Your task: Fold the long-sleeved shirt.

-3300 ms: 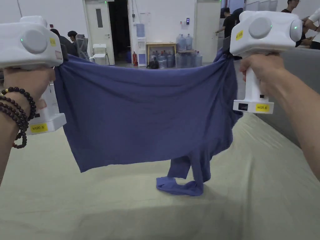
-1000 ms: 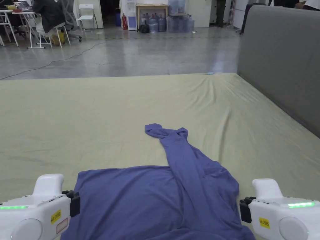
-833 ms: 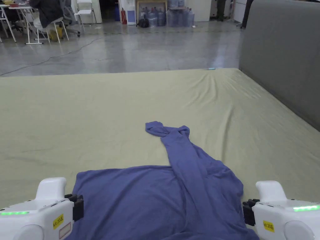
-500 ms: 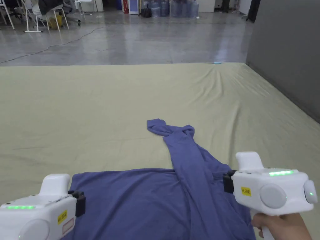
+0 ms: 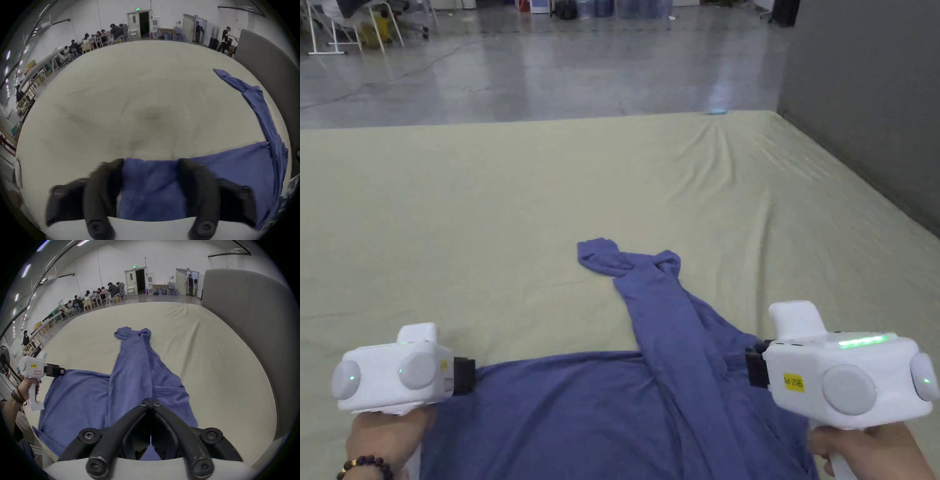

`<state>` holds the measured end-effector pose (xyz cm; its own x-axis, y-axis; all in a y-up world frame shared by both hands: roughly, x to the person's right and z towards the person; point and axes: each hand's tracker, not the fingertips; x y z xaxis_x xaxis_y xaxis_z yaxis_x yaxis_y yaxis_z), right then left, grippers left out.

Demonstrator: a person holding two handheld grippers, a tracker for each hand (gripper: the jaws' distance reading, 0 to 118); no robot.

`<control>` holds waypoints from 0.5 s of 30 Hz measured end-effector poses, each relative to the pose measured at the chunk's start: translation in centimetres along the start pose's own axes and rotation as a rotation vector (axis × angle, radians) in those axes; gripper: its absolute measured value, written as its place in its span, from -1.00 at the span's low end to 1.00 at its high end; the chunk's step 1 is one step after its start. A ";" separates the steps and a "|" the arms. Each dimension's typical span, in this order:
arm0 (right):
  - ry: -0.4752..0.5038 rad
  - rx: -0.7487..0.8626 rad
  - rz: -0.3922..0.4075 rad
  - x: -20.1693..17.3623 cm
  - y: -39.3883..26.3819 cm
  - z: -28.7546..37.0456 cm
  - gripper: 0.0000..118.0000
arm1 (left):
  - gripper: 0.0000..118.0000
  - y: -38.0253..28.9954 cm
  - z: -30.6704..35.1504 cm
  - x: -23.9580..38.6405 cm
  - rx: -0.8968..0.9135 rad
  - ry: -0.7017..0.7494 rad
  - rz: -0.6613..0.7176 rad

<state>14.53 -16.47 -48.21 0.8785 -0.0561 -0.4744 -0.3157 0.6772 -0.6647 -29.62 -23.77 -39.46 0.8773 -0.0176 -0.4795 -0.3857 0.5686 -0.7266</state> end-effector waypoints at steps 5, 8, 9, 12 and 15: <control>-0.043 -0.005 -0.011 2.2 2.5 -1.8 -1.00 | -1.00 -1.2 3.4 1.6 0.033 -0.073 -0.067; -0.051 -0.016 -0.012 3.7 5.1 -3.5 -0.69 | -1.00 -1.3 5.1 1.2 0.072 -0.099 -0.046; -0.039 -0.033 -0.009 4.2 5.8 -4.4 -0.15 | -1.00 -1.3 5.6 1.1 0.081 -0.098 -0.044; -0.043 -0.107 0.013 5.2 7.1 -7.8 0.44 | -1.00 -0.8 7.1 0.6 0.097 -0.108 -0.042; -0.077 -0.227 -0.005 6.2 7.2 -11.4 0.44 | -1.00 -0.5 7.9 0.2 0.113 -0.109 -0.042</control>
<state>13.60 -20.29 -62.46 0.9023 0.0036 -0.4311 -0.3763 0.4947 -0.7834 -27.03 -17.56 -35.32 0.9201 0.0427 -0.3894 -0.3190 0.6586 -0.6815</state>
